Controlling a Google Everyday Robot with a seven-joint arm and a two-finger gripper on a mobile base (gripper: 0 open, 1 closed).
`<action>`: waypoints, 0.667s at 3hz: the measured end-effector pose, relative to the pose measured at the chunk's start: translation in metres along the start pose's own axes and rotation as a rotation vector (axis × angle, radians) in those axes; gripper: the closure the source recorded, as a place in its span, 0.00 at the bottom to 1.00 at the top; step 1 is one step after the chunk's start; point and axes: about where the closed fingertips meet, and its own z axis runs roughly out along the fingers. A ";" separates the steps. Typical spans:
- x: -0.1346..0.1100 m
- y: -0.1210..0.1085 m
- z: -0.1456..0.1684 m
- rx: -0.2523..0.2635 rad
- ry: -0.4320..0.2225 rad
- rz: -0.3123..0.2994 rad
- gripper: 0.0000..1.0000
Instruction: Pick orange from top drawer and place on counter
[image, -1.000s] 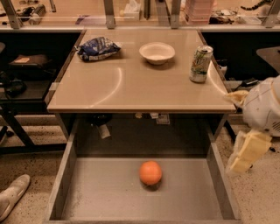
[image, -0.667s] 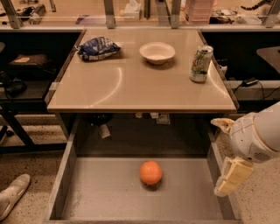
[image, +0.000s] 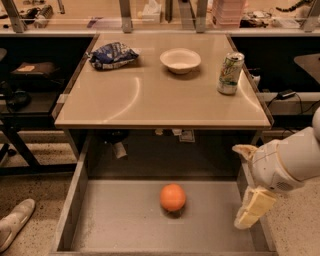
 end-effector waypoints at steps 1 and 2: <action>-0.007 -0.002 0.053 -0.030 -0.102 -0.005 0.00; -0.022 -0.004 0.086 -0.036 -0.209 -0.015 0.00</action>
Offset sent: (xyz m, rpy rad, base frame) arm 0.0383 0.0902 -0.0916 0.3517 -0.0516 0.0810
